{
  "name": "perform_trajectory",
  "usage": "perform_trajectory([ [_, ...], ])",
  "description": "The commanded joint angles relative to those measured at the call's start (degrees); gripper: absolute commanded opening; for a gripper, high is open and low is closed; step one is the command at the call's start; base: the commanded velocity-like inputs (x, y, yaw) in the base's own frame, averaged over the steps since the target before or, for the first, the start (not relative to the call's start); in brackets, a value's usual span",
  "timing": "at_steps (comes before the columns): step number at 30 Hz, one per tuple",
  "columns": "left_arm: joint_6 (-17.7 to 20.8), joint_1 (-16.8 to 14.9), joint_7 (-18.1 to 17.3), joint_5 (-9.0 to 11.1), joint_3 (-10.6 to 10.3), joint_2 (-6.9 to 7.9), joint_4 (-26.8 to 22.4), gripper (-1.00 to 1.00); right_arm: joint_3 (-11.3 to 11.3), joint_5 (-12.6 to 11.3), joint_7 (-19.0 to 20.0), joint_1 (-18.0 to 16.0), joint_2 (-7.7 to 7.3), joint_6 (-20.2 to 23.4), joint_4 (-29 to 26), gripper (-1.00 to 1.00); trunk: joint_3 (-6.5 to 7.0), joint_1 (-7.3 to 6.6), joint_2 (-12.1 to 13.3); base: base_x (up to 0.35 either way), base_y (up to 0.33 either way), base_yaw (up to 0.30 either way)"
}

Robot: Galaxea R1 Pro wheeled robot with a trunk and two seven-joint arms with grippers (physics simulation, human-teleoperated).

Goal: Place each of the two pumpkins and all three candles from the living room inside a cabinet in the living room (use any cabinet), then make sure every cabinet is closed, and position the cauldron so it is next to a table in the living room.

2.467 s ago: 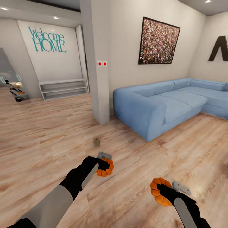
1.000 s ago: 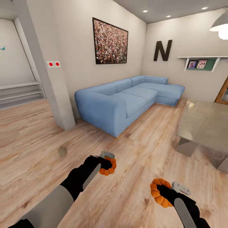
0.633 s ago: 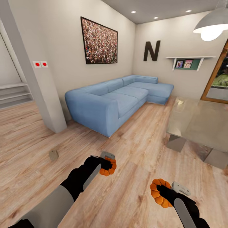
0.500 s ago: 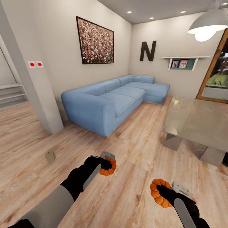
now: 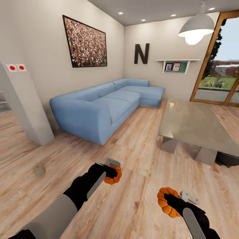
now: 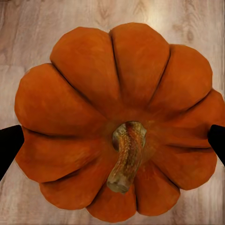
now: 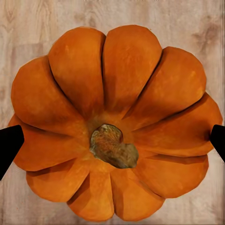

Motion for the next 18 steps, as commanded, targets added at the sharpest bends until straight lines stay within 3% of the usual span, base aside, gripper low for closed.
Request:
perform_trajectory([
  [1,0.18,-0.06,0.47,0.57,-0.12,0.01,-0.08,-1.00,0.04,-0.58,-0.46,-0.04,-0.03,0.09,-0.08,-1.00,-0.05,-0.01,-0.03,0.000,-0.057,-0.221],
  [9,0.18,-0.04,0.48,0.56,-0.12,0.00,-0.08,-1.00,-0.11,-0.58,-0.45,-0.02,-0.05,0.09,-0.08,-1.00,-0.05,-0.01,-0.03,-0.088,-0.145,-0.221],
  [18,0.15,-0.07,0.53,0.56,-0.12,0.00,0.00,-1.00,-0.20,-0.55,-0.45,0.01,-0.10,0.08,-0.08,-1.00,-0.05,-0.01,-0.03,-0.109,-0.239,-0.226],
])
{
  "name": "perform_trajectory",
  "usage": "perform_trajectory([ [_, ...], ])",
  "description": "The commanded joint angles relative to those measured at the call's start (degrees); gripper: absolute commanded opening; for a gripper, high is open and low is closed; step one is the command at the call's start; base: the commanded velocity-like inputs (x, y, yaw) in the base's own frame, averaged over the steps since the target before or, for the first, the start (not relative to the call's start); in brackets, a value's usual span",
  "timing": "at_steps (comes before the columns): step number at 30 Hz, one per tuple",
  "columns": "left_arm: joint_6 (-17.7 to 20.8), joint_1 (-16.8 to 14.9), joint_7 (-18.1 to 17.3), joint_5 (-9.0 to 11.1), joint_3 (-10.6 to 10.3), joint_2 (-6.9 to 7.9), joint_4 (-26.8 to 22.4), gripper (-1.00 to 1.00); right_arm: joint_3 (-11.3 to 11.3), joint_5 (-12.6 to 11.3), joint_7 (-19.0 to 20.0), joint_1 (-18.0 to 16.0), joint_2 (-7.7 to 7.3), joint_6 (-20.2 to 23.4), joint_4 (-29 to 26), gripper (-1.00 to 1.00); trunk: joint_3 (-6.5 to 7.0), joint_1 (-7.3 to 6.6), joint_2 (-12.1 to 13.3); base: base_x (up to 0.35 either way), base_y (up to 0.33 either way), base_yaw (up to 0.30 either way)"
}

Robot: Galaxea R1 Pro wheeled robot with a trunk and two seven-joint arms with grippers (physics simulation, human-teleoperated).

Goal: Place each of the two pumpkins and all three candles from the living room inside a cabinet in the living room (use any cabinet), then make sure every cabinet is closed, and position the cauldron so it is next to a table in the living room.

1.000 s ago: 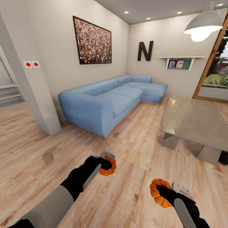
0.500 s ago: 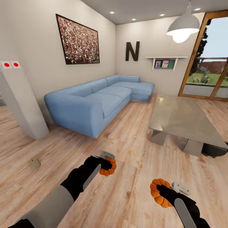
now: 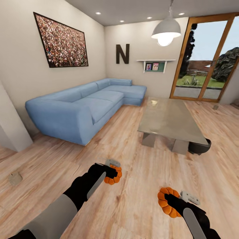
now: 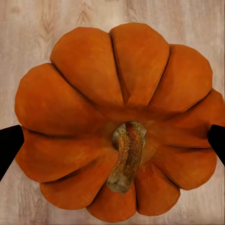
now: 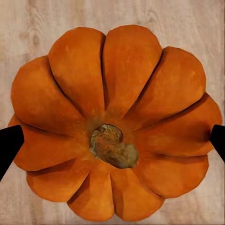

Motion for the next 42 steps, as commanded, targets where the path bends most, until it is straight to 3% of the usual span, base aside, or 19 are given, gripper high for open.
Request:
perform_trajectory([
  [1,0.19,-0.07,0.47,0.50,-0.12,0.01,-0.06,-1.00,0.07,-0.52,-0.43,-0.04,-0.01,0.03,-0.07,-1.00,-0.05,-0.02,-0.03,-0.031,-0.252,-0.232],
  [17,0.15,-0.01,0.47,0.50,-0.12,0.02,-0.06,-1.00,0.15,-0.46,-0.50,-0.04,0.16,-0.19,-0.22,-1.00,-0.05,-0.02,-0.03,0.015,-0.247,-0.068],
  [20,0.14,-0.05,0.47,0.45,-0.12,0.05,-0.06,-1.00,0.28,-0.55,-0.47,-0.04,0.02,-2.88,-0.17,-1.00,-0.05,-0.02,-0.03,0.090,-0.245,-0.001],
  [29,0.14,-0.04,0.39,0.49,-0.12,0.10,-0.06,-1.00,0.38,-0.59,0.20,-0.04,-0.20,-3.63,-0.16,-1.00,-0.05,-0.02,-0.03,0.091,-0.281,-0.015],
  [35,0.14,-0.06,0.42,0.48,-0.14,0.08,-0.06,-1.00,-0.10,-0.52,3.05,-0.04,-0.36,-3.58,-0.16,-1.00,-0.05,-0.02,-0.03,0.081,-0.292,-0.219],
  [42,0.14,-0.06,0.47,0.42,-0.12,0.10,-0.06,-1.00,-0.26,-0.49,3.75,-0.04,-0.44,-3.57,-0.16,-1.00,0.00,-0.02,-0.03,0.029,-0.298,-0.285],
])
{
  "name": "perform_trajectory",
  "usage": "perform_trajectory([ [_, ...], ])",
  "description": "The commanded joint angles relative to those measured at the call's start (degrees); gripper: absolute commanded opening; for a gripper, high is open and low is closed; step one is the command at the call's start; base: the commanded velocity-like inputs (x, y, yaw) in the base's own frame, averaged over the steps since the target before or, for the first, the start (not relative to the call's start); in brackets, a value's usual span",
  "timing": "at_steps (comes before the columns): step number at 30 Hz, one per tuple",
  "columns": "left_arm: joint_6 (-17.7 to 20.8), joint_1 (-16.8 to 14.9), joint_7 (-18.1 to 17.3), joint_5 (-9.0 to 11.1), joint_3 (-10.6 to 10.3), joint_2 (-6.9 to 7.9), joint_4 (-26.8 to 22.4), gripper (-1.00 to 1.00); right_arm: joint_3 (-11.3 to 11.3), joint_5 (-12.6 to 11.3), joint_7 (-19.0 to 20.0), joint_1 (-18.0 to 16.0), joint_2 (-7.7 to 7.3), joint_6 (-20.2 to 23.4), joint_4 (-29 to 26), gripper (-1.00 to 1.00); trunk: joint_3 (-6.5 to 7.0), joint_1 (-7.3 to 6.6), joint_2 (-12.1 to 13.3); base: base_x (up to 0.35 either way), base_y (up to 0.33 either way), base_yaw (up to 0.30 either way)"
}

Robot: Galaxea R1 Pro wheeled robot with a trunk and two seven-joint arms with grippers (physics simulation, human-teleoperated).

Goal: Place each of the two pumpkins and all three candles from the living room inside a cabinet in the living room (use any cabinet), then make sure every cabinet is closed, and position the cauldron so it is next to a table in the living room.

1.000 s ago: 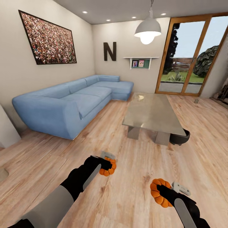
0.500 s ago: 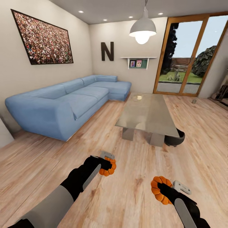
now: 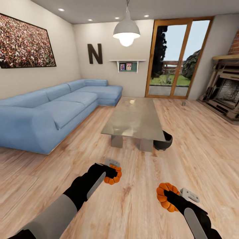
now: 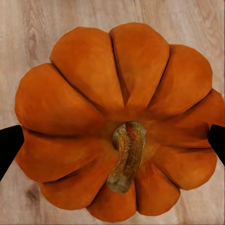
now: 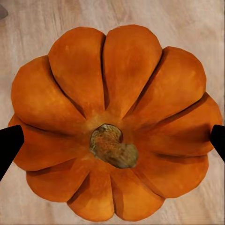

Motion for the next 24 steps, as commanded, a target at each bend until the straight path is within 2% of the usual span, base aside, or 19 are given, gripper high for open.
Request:
perform_trajectory([
  [1,0.20,-0.05,0.49,0.52,-0.12,-0.02,-0.06,-1.00,0.01,-0.57,-0.40,-0.04,-0.05,0.04,-0.07,-1.00,-0.03,-0.01,-0.03,0.004,-0.299,-0.291],
  [24,0.20,-0.05,0.59,0.52,-0.15,-0.03,-0.06,-1.00,-0.01,-0.49,-0.37,-0.04,-0.08,0.02,-0.02,-1.00,0.43,-0.01,-0.03,0.000,-0.300,-0.291],
])
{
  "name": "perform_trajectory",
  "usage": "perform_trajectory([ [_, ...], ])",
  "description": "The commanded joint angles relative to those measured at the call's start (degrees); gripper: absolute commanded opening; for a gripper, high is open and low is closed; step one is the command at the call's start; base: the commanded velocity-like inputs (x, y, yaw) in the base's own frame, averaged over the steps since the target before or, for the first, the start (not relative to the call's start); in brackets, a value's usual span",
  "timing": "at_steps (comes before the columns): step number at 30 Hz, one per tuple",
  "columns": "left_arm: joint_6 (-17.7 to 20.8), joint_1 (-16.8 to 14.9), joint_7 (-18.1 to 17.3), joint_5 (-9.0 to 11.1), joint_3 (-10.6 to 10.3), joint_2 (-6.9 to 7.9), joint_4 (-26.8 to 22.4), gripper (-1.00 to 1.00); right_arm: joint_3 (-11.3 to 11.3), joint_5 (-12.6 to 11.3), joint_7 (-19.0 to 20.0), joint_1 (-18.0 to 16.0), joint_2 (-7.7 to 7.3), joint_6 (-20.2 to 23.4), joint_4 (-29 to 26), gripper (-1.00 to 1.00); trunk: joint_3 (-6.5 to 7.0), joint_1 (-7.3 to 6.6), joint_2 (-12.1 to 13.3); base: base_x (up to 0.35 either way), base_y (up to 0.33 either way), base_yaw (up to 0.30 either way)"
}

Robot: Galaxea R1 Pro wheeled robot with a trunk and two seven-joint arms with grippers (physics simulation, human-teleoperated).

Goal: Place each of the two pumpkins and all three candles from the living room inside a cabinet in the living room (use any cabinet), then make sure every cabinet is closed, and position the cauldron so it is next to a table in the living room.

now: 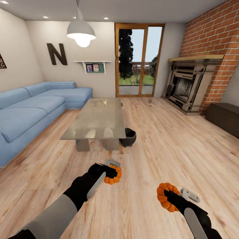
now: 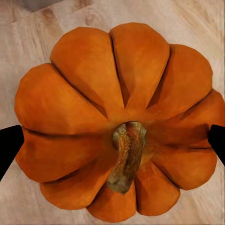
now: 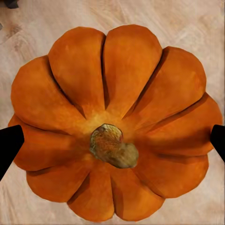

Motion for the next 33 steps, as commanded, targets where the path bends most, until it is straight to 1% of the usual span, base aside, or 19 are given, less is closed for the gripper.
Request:
perform_trajectory([
  [1,0.20,-0.04,0.48,0.50,-0.11,0.00,-0.06,-1.00,0.03,-0.56,-0.41,-0.04,-0.02,0.04,-0.08,-1.00,-0.03,-0.01,-0.03,0.000,-0.300,-0.292],
  [33,0.20,-0.04,0.48,0.50,-0.17,-0.01,0.02,-1.00,0.03,-0.38,-0.41,-0.04,0.02,-0.04,-0.01,-1.00,0.59,-0.01,-0.03,0.000,-0.300,-0.291],
])
